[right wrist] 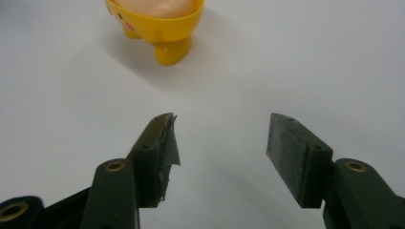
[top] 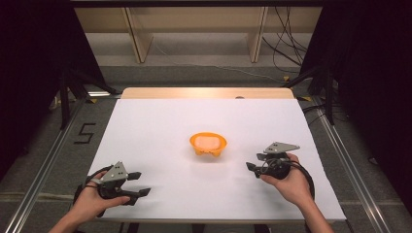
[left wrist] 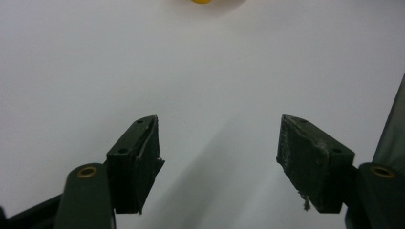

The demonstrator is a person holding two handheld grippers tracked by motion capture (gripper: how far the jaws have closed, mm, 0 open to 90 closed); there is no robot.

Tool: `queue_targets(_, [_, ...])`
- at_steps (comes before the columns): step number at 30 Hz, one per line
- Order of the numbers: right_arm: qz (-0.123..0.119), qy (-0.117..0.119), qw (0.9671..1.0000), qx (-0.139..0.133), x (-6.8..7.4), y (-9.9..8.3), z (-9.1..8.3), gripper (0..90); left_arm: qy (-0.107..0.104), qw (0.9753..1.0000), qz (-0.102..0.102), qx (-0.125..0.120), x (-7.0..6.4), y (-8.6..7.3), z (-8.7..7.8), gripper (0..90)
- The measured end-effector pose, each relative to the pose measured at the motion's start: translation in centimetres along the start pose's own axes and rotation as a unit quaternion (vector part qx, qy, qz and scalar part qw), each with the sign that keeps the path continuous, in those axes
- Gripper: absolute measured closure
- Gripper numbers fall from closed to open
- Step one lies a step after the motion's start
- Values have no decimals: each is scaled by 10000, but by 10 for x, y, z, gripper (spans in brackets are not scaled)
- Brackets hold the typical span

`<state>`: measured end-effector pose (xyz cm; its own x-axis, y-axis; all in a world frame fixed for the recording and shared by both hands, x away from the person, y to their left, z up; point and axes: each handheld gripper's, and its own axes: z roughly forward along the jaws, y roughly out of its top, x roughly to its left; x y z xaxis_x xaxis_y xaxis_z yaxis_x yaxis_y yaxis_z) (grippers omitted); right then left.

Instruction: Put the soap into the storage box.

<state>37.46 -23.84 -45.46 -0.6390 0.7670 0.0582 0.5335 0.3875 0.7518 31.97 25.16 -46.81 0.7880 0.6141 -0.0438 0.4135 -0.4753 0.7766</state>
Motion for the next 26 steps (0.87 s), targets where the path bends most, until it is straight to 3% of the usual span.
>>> queue_targets(2, [148, -48, 9999, -34, 0, -4, -2, 433, 5, 10000, -46, -4, 0, 0, 0, 309])
queue_targets(3, [75, -75, 9999, -101, -2, -5, -3, 433, -8, 9998, -208, -72, -2, -1, 1, 308])
queue_targets(5, [297, -95, 9993, -217, -2, -10, -6, 432, -19, 9999, -97, -54, 0, 0, 0, 309])
queue_targets(7, [229, -226, 9990, -316, -5, -13, -9, 432, -23, 9997, -216, -84, -1, -1, 0, 309])
queue_targets(8, [248, -245, 9988, -334, -6, -15, -10, 432, -20, 9999, -94, -90, 0, 0, 0, 308])
queue_targets(10, [434, -328, 9978, -376, -5, -19, -14, 432, -10, 10000, -73, -67, 1, 0, 0, 309])
queue_targets(12, [379, -373, 9974, -491, -8, -23, -16, 431, -4, 10000, -65, -70, 1, 0, 0, 309])
queue_targets(13, [492, -408, 9967, -498, -7, -25, -18, 431, -8, 9999, -70, -85, 1, 0, 0, 309])
queue_targets(14, [383, -414, 9968, -574, -10, -26, -19, 430, -13, 9999, -75, -93, 1, 0, 0, 309])
queue_targets(15, [575, -432, 9960, -532, -7, -28, -21, 429, -17, 9999, -75, -91, 1, 0, 0, 309])
queue_targets(16, [531, -455, 9962, -518, -8, -29, -22, 428, -4, 10000, -51, -68, 1, 0, 0, 308])
queue_targets(18, [679, -453, 9955, -474, -8, -31, -22, 423, 5, 10000, 1, -13, 2, 0, 0, 309])
queue_targets(20, [548, -488, 9962, -468, -11, -33, -21, 421, 2, 10000, -59, -58, 1, 0, 1, 309])
queue_targets(21, [697, -449, 9958, -398, -9, -34, -21, 421, 5, 10000, -60, -60, 1, 0, 1, 309])
queue_targets(22, [691, -474, 9954, -466, -9, -34, -20, 420, 6, 9999, -108, -67, 1, 0, 1, 309])
queue_targets(23, [508, -517, 9961, -506, -12, -34, -21, 420, 19, 9998, -180, -64, 0, 0, 1, 309])
queue_targets(24, [524, -528, 9957, -558, -12, -34, -21, 420, 4, 9999, -115, -96, 1, 0, 2, 309])
queue_targets(25, [754, -532, 9946, -483, -9, -34, -22, 420, 3, 9998, -127, -148, 0, 0, 3, 309])
queue_targets(26, [676, -531, 9948, -553, -11, -34, -22, 419, -20, 9998, -137, -136, 1, 0, 2, 309])
